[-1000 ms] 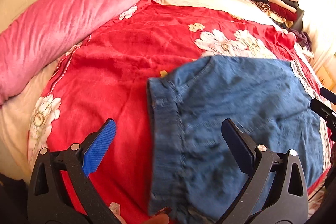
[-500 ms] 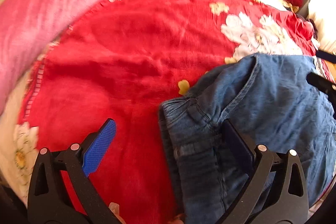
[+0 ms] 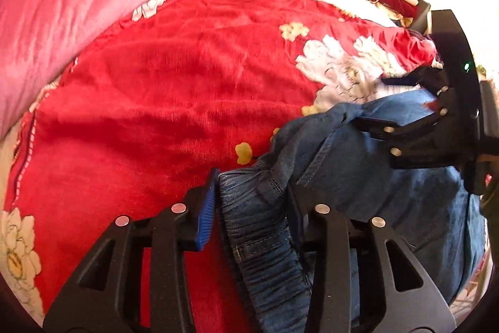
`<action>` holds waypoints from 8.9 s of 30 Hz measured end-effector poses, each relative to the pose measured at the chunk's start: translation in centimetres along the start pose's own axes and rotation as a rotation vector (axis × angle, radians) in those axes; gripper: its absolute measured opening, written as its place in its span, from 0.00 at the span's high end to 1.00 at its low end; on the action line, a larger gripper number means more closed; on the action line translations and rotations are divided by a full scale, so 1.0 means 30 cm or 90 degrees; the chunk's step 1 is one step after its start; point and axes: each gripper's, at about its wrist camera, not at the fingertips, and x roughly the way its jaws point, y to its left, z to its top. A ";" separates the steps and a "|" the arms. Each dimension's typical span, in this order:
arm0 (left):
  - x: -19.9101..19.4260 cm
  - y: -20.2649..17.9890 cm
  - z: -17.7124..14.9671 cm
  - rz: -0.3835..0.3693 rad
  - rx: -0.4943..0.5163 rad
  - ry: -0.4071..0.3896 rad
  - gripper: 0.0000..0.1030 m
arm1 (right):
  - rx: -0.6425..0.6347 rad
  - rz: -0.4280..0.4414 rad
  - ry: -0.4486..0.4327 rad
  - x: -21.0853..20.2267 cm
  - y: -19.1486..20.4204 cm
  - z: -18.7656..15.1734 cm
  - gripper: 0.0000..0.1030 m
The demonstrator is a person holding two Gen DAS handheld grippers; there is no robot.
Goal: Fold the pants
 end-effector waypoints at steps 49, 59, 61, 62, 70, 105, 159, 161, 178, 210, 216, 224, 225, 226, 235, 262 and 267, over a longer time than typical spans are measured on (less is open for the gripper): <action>-0.404 -0.155 -0.362 0.001 0.058 -0.086 0.72 | -0.053 -0.015 -0.202 -0.590 0.330 -0.553 0.97; -0.392 -0.161 -0.424 0.023 0.093 -0.045 0.68 | 0.000 0.096 -0.173 -0.613 0.486 -0.694 0.97; -0.387 -0.151 -0.442 0.023 0.087 -0.035 0.67 | 0.014 0.113 -0.167 -0.599 0.497 -0.708 0.97; -0.383 -0.143 -0.450 0.024 0.082 -0.027 0.65 | 0.024 0.123 -0.163 -0.591 0.500 -0.713 0.97; -0.396 -0.102 -0.477 0.039 0.058 -0.011 0.47 | 0.049 0.135 -0.168 -0.567 0.528 -0.739 0.95; -0.386 -0.264 -0.511 -0.005 0.071 -0.023 0.57 | 0.230 0.169 -0.088 -0.550 0.419 -0.748 0.57; -0.173 -0.756 -0.427 -0.141 0.195 0.067 0.51 | 0.492 -0.068 -0.211 -0.760 -0.364 -0.854 0.93; -0.185 -0.759 -0.427 -0.138 0.195 0.062 0.51 | 0.514 -0.070 -0.230 -0.819 -0.363 -0.924 0.93; -0.229 -0.813 -0.476 -0.104 0.308 0.043 0.99 | 0.649 0.009 -0.177 -0.868 -0.221 -1.395 0.91; -0.426 -0.595 -0.489 -0.044 0.223 -0.005 0.56 | 0.571 -0.070 -0.183 -1.009 -0.130 -1.435 0.68; -0.431 -0.344 -0.402 0.089 0.071 -0.048 0.26 | 0.518 -0.049 -0.169 -0.935 -0.080 -1.352 0.68; -0.277 -0.191 -0.369 0.101 -0.033 0.014 0.63 | 0.544 -0.046 -0.088 -0.827 -0.106 -1.396 0.66; -0.274 -0.189 -0.370 0.111 -0.024 0.011 0.63 | 0.555 -0.038 -0.089 -0.824 -0.110 -1.413 0.66; -0.276 -0.184 -0.368 0.107 -0.026 0.007 0.63 | 0.558 -0.034 -0.095 -0.825 -0.108 -1.426 0.66; -0.411 -0.222 -0.373 0.131 -0.012 -0.053 0.63 | 0.499 -0.050 -0.139 -0.894 -0.061 -1.402 0.66; -0.143 -0.724 -0.406 -0.040 0.207 0.088 0.40 | 0.048 0.019 -0.071 -0.727 0.223 -1.195 0.98; -0.136 -0.727 -0.411 -0.038 0.201 0.085 0.38 | 0.101 0.025 -0.059 -0.692 0.231 -1.244 0.96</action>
